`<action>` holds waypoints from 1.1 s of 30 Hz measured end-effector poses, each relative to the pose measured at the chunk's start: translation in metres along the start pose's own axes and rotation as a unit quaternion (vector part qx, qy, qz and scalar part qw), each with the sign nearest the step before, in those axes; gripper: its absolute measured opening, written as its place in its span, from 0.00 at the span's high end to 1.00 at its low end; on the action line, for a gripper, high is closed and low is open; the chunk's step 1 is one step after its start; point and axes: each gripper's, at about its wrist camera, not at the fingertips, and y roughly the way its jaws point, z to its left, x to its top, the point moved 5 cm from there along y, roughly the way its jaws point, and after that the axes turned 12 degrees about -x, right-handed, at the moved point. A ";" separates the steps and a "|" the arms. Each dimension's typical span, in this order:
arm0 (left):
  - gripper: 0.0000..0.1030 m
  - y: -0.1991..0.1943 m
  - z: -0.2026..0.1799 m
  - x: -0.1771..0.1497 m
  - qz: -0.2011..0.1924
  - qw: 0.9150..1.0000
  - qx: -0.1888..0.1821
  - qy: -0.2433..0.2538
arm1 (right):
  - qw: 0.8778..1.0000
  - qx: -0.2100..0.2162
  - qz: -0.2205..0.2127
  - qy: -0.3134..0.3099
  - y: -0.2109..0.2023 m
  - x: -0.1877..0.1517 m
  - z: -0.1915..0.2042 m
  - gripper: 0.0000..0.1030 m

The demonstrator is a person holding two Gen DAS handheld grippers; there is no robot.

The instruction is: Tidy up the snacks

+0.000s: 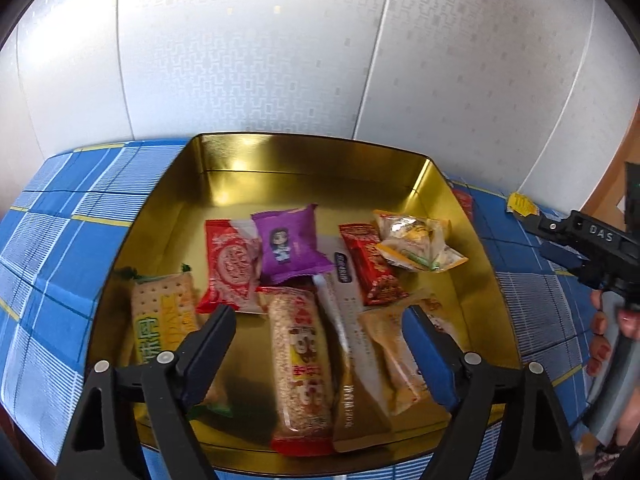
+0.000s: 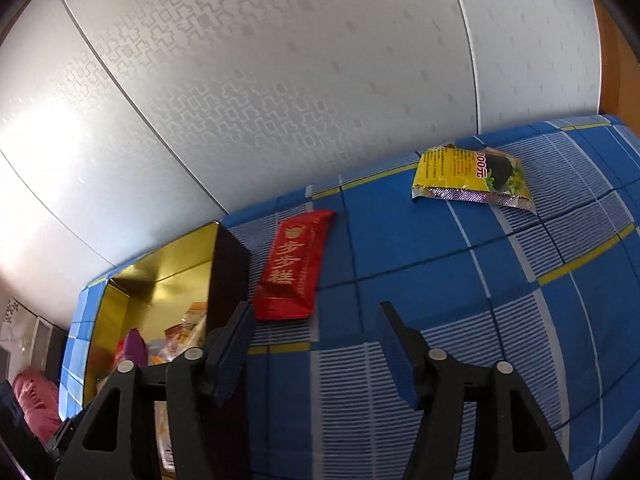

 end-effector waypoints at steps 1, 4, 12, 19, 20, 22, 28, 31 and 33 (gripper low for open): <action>0.16 0.001 -0.002 0.000 0.001 1.000 -0.001 0.002 | 1.000 0.000 0.001 -0.002 0.002 0.001 0.001 0.41; 0.16 0.005 -0.008 -0.001 0.005 1.000 -0.001 0.009 | 1.000 0.000 -0.002 -0.017 0.015 0.009 0.008 0.44; 0.16 0.009 -0.007 -0.002 0.010 1.000 0.002 0.011 | 0.999 0.000 0.009 -0.038 0.062 0.027 0.039 0.49; 0.16 0.009 0.001 -0.001 0.013 1.000 -0.003 -0.005 | 0.998 -0.013 0.023 -0.048 0.093 0.034 0.051 0.49; 0.16 0.009 0.002 0.000 0.013 1.000 -0.003 -0.008 | 0.999 -0.013 0.027 -0.045 0.096 0.034 0.051 0.49; 0.16 0.008 0.002 0.000 0.012 1.000 -0.005 -0.011 | 0.998 -0.021 0.025 -0.055 0.097 0.035 0.053 0.50; 0.16 0.006 0.002 0.000 0.009 1.000 -0.004 -0.011 | 0.996 -0.031 0.034 -0.071 0.091 0.029 0.050 0.60; 0.16 0.005 -0.002 0.002 0.004 1.000 -0.005 -0.009 | 0.997 -0.024 0.046 -0.052 0.081 0.024 0.035 0.64; 0.16 0.004 -0.008 0.003 0.001 1.000 -0.004 -0.002 | 0.997 -0.024 0.051 -0.047 0.073 0.019 0.023 0.66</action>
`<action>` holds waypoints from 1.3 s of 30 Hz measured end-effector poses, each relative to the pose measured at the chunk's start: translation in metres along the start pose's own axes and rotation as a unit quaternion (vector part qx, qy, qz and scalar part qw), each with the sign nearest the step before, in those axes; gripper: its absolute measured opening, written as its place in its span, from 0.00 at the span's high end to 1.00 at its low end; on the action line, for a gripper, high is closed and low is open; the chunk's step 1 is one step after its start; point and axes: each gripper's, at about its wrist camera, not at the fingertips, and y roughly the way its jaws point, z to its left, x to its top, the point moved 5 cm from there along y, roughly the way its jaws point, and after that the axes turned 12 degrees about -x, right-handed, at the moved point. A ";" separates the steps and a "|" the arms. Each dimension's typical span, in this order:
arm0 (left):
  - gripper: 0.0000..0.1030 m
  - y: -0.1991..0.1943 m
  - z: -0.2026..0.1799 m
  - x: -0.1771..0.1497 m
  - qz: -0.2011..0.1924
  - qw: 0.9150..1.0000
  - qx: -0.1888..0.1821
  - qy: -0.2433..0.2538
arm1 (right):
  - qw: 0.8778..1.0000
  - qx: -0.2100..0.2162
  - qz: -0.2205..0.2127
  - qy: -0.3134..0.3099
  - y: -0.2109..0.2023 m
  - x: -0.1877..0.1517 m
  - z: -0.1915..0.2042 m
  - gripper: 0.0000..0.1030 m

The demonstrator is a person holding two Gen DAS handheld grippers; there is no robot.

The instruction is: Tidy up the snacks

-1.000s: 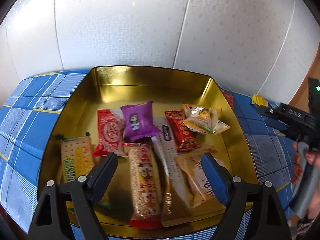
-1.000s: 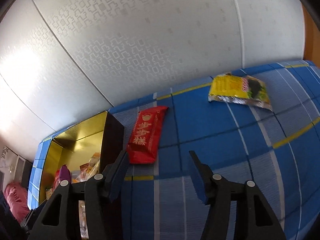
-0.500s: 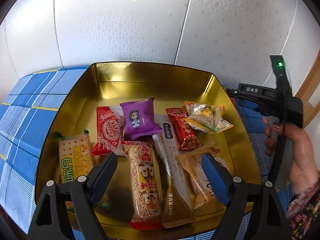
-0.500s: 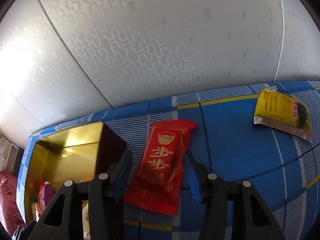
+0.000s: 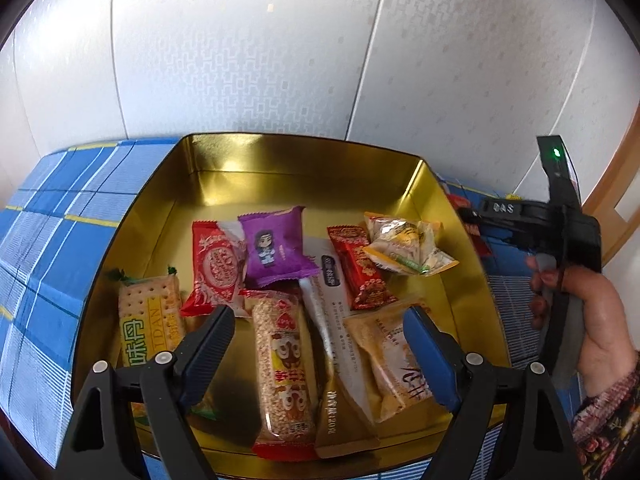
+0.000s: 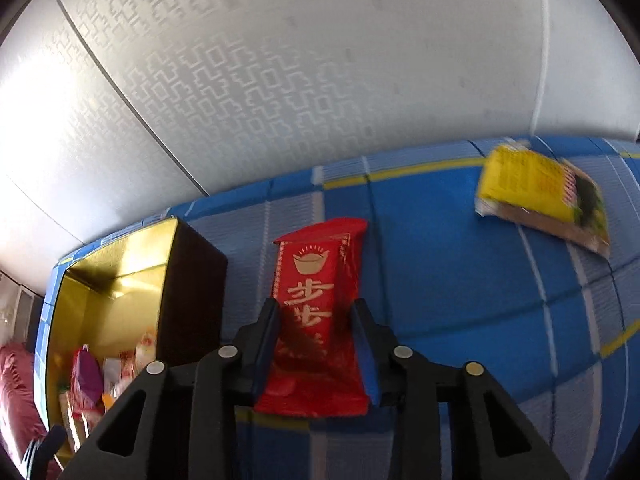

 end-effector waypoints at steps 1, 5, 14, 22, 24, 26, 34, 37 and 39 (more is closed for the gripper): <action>0.16 0.000 -0.003 0.000 0.000 1.000 -0.001 0.004 | 1.000 -0.002 0.002 0.001 -0.003 -0.004 -0.005 0.67; 0.16 0.003 -0.021 0.000 -0.002 1.000 -0.007 0.017 | 1.000 -0.003 0.009 -0.001 -0.019 -0.019 -0.026 0.72; 0.16 0.012 -0.075 0.000 -0.012 0.998 -0.027 0.060 | 1.000 0.001 0.012 -0.011 -0.044 -0.048 -0.059 0.81; 0.14 0.029 -0.129 0.004 -0.011 0.994 -0.054 0.098 | 0.996 -0.033 -0.034 0.071 -0.070 -0.035 -0.137 0.76; 0.14 0.038 -0.147 0.005 0.000 0.992 -0.064 0.106 | 0.994 -0.050 -0.036 0.094 -0.073 -0.031 -0.158 0.75; 0.14 0.046 -0.165 0.006 0.010 0.990 -0.074 0.119 | 0.991 -0.054 -0.035 0.116 -0.071 -0.026 -0.174 0.75; 0.19 0.112 -0.212 0.029 0.059 0.988 -0.053 0.136 | 0.986 -0.044 -0.024 0.161 -0.067 -0.019 -0.208 0.74; 0.23 0.137 -0.218 0.041 0.069 0.987 -0.029 0.144 | 0.985 -0.039 -0.021 0.165 -0.066 -0.018 -0.211 0.74; 0.24 0.154 -0.215 0.049 0.072 0.987 -0.009 0.145 | 0.985 -0.033 -0.022 0.167 -0.068 -0.017 -0.214 0.74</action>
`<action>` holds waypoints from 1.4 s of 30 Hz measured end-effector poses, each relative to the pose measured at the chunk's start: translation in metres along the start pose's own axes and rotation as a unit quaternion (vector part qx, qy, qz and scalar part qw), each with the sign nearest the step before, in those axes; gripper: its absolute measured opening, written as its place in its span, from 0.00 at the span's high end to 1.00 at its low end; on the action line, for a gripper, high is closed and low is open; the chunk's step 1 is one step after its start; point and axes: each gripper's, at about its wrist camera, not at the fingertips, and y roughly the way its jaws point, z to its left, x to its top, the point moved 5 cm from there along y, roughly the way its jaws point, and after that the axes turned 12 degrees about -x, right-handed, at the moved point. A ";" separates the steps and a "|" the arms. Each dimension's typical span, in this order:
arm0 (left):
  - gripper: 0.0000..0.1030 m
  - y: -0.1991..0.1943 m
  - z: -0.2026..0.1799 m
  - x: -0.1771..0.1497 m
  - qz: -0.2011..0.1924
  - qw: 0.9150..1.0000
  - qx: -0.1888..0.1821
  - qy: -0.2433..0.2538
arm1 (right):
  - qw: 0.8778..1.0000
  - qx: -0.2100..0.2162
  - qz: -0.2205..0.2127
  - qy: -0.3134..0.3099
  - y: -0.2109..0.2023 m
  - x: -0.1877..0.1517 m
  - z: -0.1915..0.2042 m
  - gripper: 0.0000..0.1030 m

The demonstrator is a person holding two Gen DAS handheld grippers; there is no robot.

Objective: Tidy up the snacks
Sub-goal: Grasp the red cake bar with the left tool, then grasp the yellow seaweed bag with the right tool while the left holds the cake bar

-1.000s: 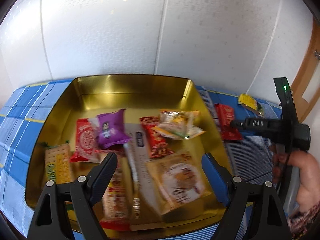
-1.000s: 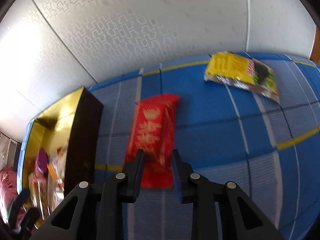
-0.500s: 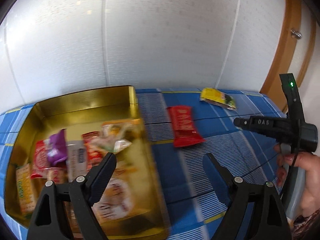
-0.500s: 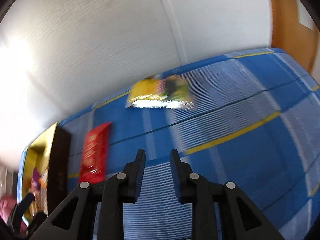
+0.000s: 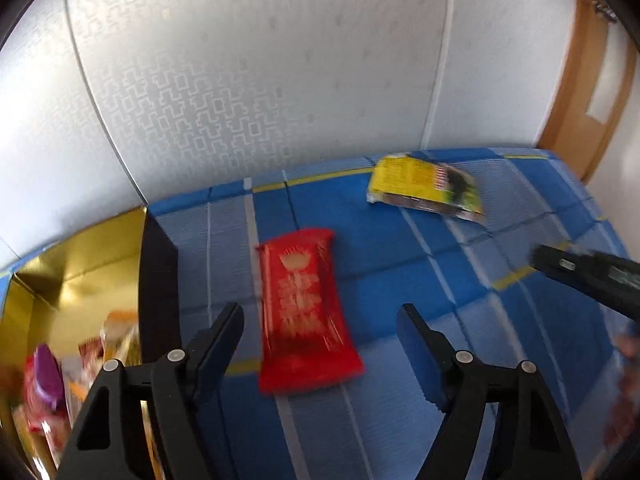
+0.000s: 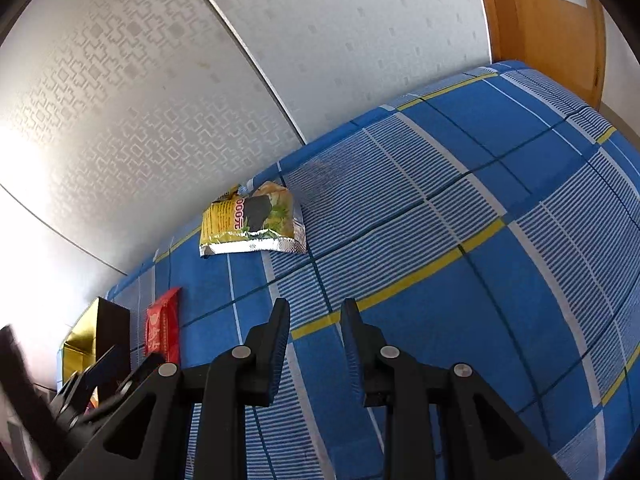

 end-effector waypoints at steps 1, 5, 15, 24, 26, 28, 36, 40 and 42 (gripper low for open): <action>0.26 0.009 0.004 0.003 0.008 1.000 0.007 -0.005 | 1.000 0.001 0.000 0.001 0.000 0.001 -0.002 0.74; 0.40 0.034 0.015 0.003 0.034 0.999 0.007 -0.026 | 1.000 0.005 -0.001 0.000 0.002 0.003 -0.004 0.74; 0.60 0.019 0.001 -0.018 0.016 1.000 0.000 0.008 | 1.000 0.016 -0.002 0.005 0.008 0.008 -0.005 0.74; 0.60 -0.019 -0.005 -0.070 0.012 1.000 -0.024 0.012 | 0.997 0.027 -0.049 -0.048 0.012 0.023 0.028 0.63; 0.61 -0.026 -0.010 -0.081 0.007 0.999 -0.035 0.026 | 0.995 0.025 -0.068 -0.069 0.010 0.029 0.040 0.61; 0.61 -0.030 -0.013 -0.087 -0.001 0.999 -0.039 0.035 | 0.992 0.018 -0.090 -0.092 0.010 0.036 0.050 0.57; 0.61 -0.034 -0.017 -0.089 -0.002 0.998 -0.053 0.042 | 0.978 0.006 -0.111 -0.175 0.039 0.070 0.094 0.53; 0.61 -0.037 -0.018 -0.091 -0.001 0.997 -0.058 0.048 | 0.970 -0.016 -0.084 -0.226 0.061 0.070 0.113 0.53; 0.60 -0.038 -0.019 -0.091 0.000 0.997 -0.061 0.052 | 0.972 -0.008 -0.065 -0.224 0.068 0.064 0.113 0.53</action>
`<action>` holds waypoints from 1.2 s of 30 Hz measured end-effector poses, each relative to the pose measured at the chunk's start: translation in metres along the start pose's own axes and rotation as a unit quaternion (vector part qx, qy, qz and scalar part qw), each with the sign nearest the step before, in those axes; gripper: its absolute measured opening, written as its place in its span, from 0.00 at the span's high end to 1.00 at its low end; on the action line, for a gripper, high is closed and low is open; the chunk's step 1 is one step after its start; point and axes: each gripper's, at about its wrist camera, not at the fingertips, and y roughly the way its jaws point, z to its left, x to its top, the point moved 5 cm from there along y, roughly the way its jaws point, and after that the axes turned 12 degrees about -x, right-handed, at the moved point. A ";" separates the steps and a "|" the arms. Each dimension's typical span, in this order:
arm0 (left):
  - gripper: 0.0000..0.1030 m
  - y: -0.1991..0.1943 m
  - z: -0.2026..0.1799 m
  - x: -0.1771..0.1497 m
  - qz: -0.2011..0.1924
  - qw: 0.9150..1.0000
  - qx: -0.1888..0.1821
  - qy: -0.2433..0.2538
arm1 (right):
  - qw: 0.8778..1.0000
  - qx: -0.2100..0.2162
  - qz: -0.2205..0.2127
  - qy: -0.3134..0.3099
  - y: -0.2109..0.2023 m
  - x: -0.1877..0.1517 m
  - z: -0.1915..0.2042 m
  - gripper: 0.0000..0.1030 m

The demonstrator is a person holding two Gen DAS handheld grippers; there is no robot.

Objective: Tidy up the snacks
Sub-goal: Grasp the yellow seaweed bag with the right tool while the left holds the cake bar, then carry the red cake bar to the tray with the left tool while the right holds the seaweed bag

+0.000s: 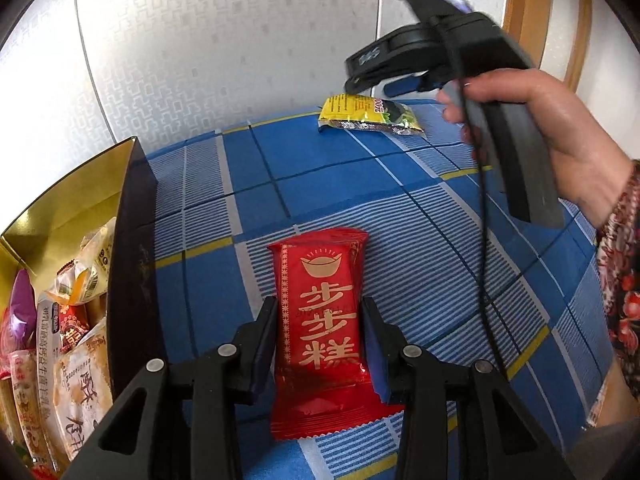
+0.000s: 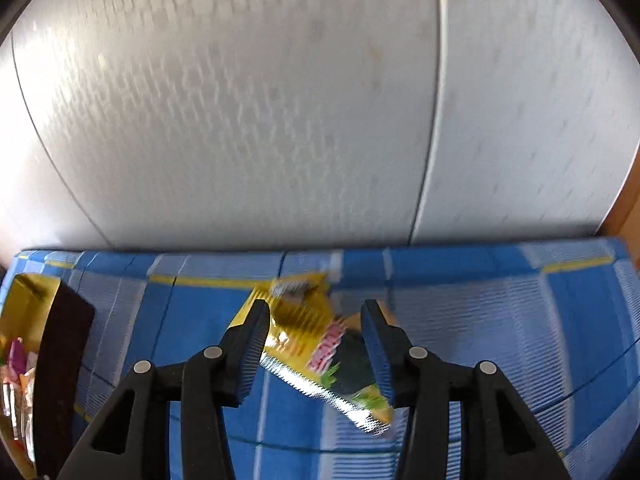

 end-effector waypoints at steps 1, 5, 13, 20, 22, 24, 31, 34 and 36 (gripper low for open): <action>0.60 0.000 0.000 0.000 0.001 1.000 -0.002 0.000 | 1.000 0.004 -0.001 0.001 -0.001 -0.002 0.002 0.53; 0.60 -0.001 0.001 -0.001 0.004 1.000 -0.007 -0.006 | 0.999 0.004 0.011 -0.039 -0.012 -0.016 0.016 0.53; 0.60 -0.002 0.000 -0.002 -0.003 1.000 -0.009 -0.010 | 0.994 -0.054 0.004 -0.098 -0.022 -0.043 0.035 0.53; 0.58 -0.002 -0.002 -0.004 -0.010 1.000 -0.012 0.003 | 0.996 -0.061 0.015 -0.068 -0.004 -0.042 0.028 0.58; 0.58 -0.002 -0.003 -0.004 -0.009 1.000 -0.017 0.003 | 0.997 -0.053 0.019 -0.061 -0.007 -0.045 0.023 0.62; 0.57 -0.002 -0.002 -0.003 -0.008 1.000 -0.022 -0.003 | 0.997 -0.046 0.023 -0.057 -0.012 -0.051 0.021 0.63; 0.58 0.001 0.000 0.001 -0.010 0.999 -0.031 -0.005 | 0.997 -0.058 0.056 -0.013 -0.039 -0.075 0.008 0.69; 0.61 0.003 0.001 0.003 -0.014 0.999 -0.042 -0.008 | 0.995 -0.061 0.072 0.015 -0.051 -0.089 0.001 0.69; 0.62 0.004 0.002 0.003 -0.016 0.999 -0.049 -0.009 | 0.994 -0.068 0.077 0.023 -0.059 -0.098 -0.004 0.69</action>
